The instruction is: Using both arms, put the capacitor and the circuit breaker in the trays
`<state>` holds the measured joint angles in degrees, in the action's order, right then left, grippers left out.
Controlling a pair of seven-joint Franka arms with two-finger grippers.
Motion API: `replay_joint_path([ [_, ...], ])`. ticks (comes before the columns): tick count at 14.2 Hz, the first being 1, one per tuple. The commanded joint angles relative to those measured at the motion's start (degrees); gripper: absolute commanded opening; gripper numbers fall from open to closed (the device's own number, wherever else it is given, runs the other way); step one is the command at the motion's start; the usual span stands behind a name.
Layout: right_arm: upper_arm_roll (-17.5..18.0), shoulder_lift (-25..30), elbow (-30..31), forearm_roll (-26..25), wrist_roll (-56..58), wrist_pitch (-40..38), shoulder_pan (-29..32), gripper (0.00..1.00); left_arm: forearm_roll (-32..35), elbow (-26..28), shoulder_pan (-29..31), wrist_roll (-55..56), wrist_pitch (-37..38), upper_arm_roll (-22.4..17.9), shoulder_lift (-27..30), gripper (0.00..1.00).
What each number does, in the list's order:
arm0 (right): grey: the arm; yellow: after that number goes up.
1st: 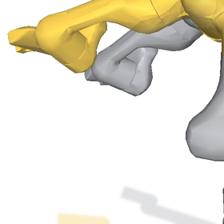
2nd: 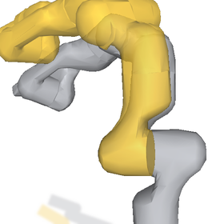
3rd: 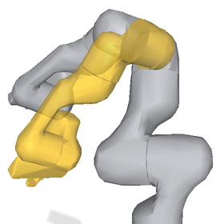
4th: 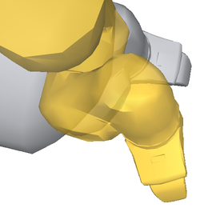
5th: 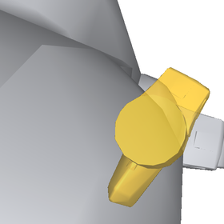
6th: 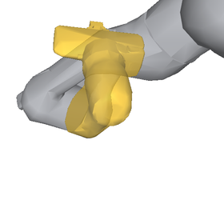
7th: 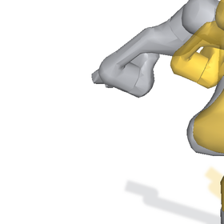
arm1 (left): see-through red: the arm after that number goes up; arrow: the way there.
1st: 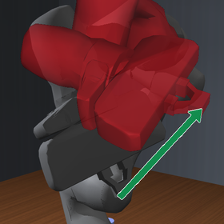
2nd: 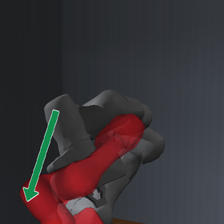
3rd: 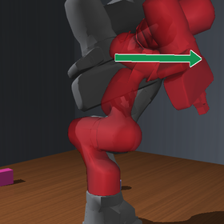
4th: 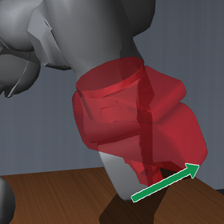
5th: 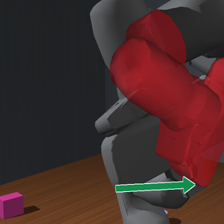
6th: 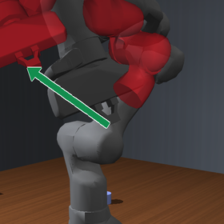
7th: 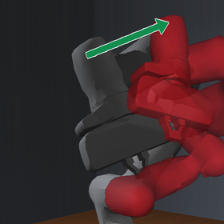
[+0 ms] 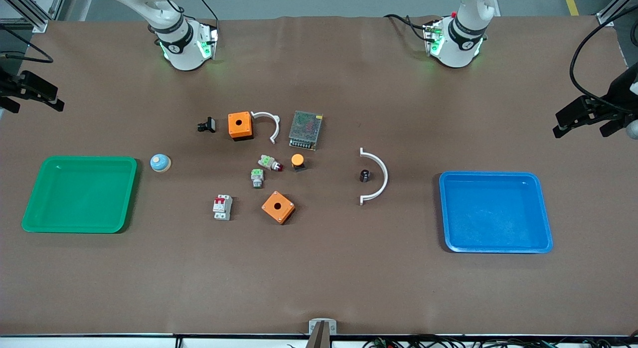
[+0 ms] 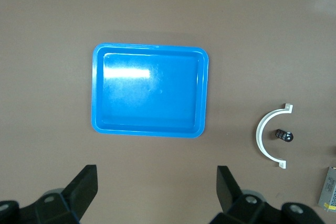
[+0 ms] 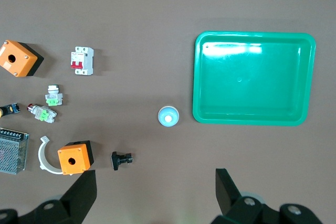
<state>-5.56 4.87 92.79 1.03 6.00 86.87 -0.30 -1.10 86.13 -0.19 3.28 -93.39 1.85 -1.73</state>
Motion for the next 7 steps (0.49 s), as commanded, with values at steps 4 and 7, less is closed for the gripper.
replay_joint_path([
  [4, 0.72, 1.19, 0.90, -1.37, 0.77, 0.14, 0.47, 1.00, 0.49, -0.62, 0.11, -0.20, 0.32, 0.08, -0.38, 1.00],
  [7, 0.72, 1.19, 0.90, -1.99, 0.68, 0.32, 0.38, 1.00, 0.05, 0.43, 0.28, -0.73, 0.93, 0.00, -0.99, 1.00],
])
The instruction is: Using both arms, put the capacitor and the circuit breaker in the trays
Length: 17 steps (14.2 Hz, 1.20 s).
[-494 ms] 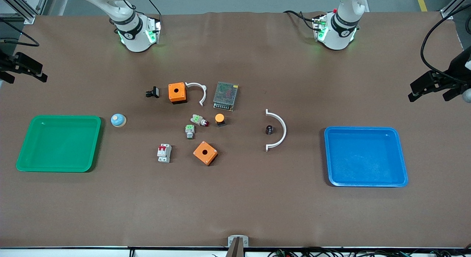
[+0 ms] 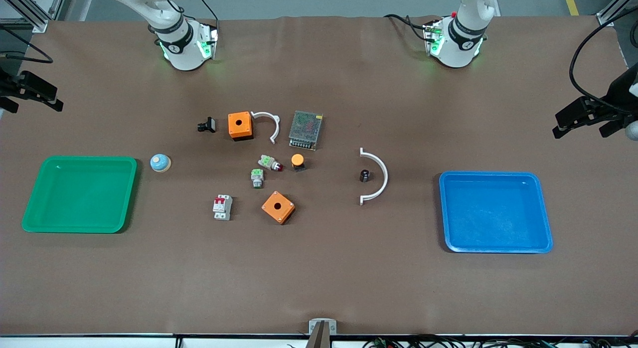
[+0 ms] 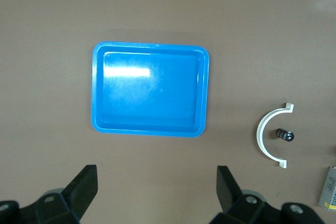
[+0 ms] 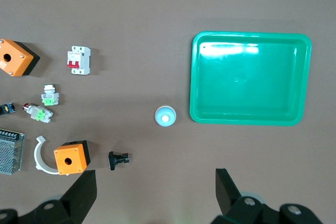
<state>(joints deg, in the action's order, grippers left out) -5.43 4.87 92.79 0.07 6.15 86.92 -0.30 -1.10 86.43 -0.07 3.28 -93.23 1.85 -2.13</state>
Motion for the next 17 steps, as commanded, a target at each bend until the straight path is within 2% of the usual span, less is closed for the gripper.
replay_joint_path([
  [1, 0.60, 1.19, 0.81, -1.03, 0.52, 0.09, 0.47, 1.00, 0.04, 0.31, -0.10, -0.64, 1.64, 0.00, -0.94, 1.00],
  [3, 0.60, 1.19, 0.55, -1.03, 0.44, -0.17, 0.47, 1.00, -0.83, 0.66, -0.54, -0.47, 4.09, 0.17, -2.78, 1.00],
  [6, 0.25, -0.73, -1.29, -0.43, -0.44, 0.35, 1.87, 1.00, -5.75, 0.93, -2.20, 1.81, 5.16, 1.22, -6.81, 1.00],
  [9, 0.33, -7.58, -2.26, -0.33, 0.00, 1.92, 1.79, 1.00, -5.93, 0.58, -7.38, 7.51, 3.94, 1.67, -12.00, 1.00],
  [12, 0.42, -13.90, -2.62, -0.59, 0.79, 6.07, 1.62, 1.00, -5.85, 0.66, -13.18, 16.64, -2.99, 1.67, -17.97, 1.00],
  [14, 0.60, -14.63, -2.27, -0.07, 0.01, 6.24, 0.74, 1.00, -5.67, 0.58, -17.58, 23.32, -8.96, 1.67, -22.01, 1.00],
  [16, 0.51, -14.72, -0.78, 5.35, -4.19, 7.90, -1.45, 1.00, -5.23, 0.75, -20.83, 28.25, -13.80, 1.67, -24.83, 1.00],
  [17, 0.60, -14.98, 0.36, 6.43, -7.70, 9.83, -2.51, 1.00, -5.23, 0.67, -22.33, 30.28, -15.74, 1.67, -26.24, 1.00],
])
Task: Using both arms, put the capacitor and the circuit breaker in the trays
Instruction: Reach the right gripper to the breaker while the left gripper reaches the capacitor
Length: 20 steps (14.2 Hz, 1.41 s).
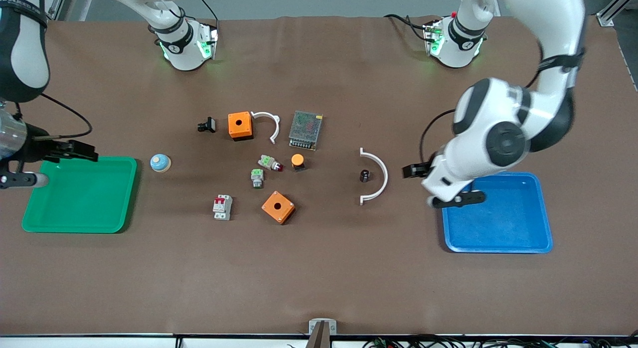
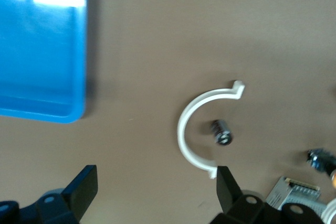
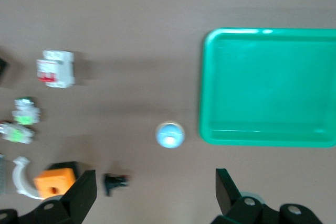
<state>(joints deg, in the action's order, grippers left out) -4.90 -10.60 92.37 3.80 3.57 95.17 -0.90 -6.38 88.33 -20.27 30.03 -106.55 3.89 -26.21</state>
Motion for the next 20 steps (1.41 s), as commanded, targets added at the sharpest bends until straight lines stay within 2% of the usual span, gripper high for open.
replay_joint_path([
  [1, 0.06, 0.49, 2.36, 2.71, -7.32, 4.38, -4.61, 1.00, 0.23, -1.23, -3.01, 4.42, -4.52, -0.38, -3.22, 1.00],
  [4, -0.03, -1.35, 6.93, 2.71, -14.00, 11.59, -10.42, 1.00, 1.01, -0.97, -6.97, 7.22, -10.59, -0.47, -6.74, 1.00],
  [7, -0.03, -6.61, 8.17, 2.27, -17.62, 18.18, -14.56, 1.00, 3.13, -0.88, -9.26, 11.71, -11.13, -0.38, -8.59, 1.00],
  [10, -0.03, -11.62, 8.17, 2.27, -19.29, 24.51, -16.85, 1.00, 3.48, 2.88, -10.40, 12.94, -12.79, -0.38, -8.51, 1.00],
  [17, -0.03, -20.68, 8.00, 2.27, -19.65, 36.73, -19.58, 1.00, 4.18, 12.46, -12.69, 14.18, -25.17, -0.47, -7.89, 1.00],
  [20, -0.03, -23.49, 8.17, 2.36, -19.74, 40.61, -20.81, 1.00, 4.27, 14.41, -12.95, 14.27, -28.18, -0.47, -8.07, 1.00],
])
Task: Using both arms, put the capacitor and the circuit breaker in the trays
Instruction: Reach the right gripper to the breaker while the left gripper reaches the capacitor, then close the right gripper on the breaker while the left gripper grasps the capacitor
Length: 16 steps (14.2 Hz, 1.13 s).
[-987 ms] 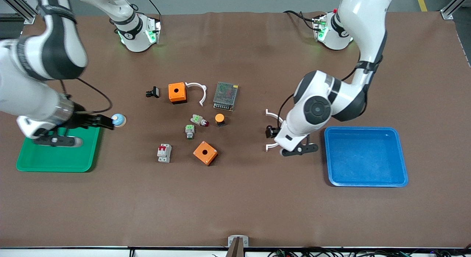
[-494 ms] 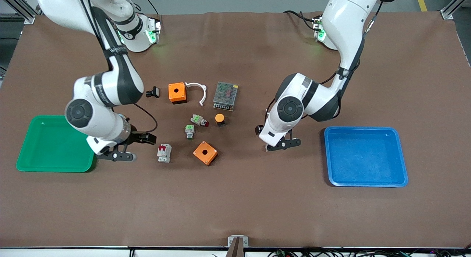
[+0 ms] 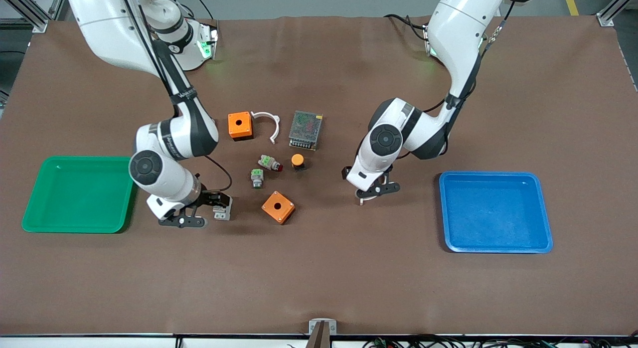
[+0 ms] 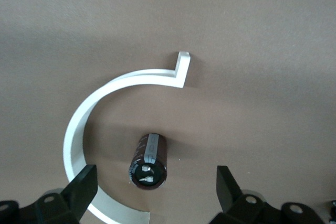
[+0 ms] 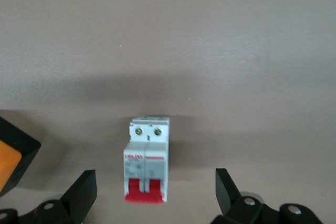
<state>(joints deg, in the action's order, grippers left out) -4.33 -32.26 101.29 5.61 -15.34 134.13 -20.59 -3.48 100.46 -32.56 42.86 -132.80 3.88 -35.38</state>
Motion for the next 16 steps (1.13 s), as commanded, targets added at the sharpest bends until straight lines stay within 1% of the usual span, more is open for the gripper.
replay_joint_path([
  [1, -0.60, -2.27, -0.74, 0.46, -0.83, 2.44, -1.12, 1.00, 1.81, 2.72, -0.84, 1.43, -2.02, -0.45, 1.10, 1.00],
  [4, -0.60, -3.59, -0.74, 0.45, -0.83, 3.94, -1.47, 1.00, 3.13, 2.73, -1.19, 1.43, -3.07, -0.45, 0.58, 1.00],
  [5, -0.60, -4.12, -0.57, 0.54, -0.83, 5.16, -1.47, 1.00, 3.13, 2.73, -1.19, 1.43, -3.86, -0.45, 0.49, 0.97],
  [6, -0.60, -4.38, -0.22, 0.54, -0.83, 5.87, -1.47, 0.99, 3.13, 2.64, -1.11, 1.43, -4.48, -0.45, 0.14, 0.94],
  [7, -0.60, -4.74, -0.04, 0.46, -0.83, 6.66, -1.47, 0.97, 3.13, 2.64, -1.02, 1.43, -5.18, -0.45, 0.05, 0.87],
  [8, -0.60, -5.00, 0.13, 0.45, -0.83, 7.10, -1.56, 0.91, 3.13, 2.73, -1.02, 1.43, -5.53, -0.45, -0.12, 0.82],
  [9, -0.60, -5.00, 0.40, 0.45, -0.83, 7.28, -1.65, 0.79, 3.22, 2.64, -1.02, 1.43, -5.62, -0.45, -0.47, 0.75],
  [10, -0.60, -5.00, 0.57, 0.45, -0.83, 7.37, -1.56, 0.61, 3.57, 2.64, -1.02, 1.43, -5.71, -0.45, -0.56, 0.71],
  [13, -0.60, -4.74, 0.92, 0.54, -1.70, 6.32, -0.95, 0.13, 3.92, 2.73, -1.02, 1.26, -5.71, -0.45, -0.91, 0.67],
  [14, -0.60, -4.65, 1.36, 0.54, -3.45, 6.14, -0.95, 0.03, 3.92, 2.73, -0.93, 1.26, -5.71, -0.36, -1.09, 0.63],
  [15, -0.60, -4.39, 1.28, 0.54, -4.34, 5.18, -0.86, 0.00, 3.92, 2.73, -0.84, 1.08, -5.71, -0.45, -1.09, 0.57],
  [16, -0.77, -4.13, 0.84, 0.54, -4.26, 3.87, -0.77, 0.00, 3.92, 2.64, -0.84, 0.82, -5.71, -0.36, -1.09, 0.51],
])
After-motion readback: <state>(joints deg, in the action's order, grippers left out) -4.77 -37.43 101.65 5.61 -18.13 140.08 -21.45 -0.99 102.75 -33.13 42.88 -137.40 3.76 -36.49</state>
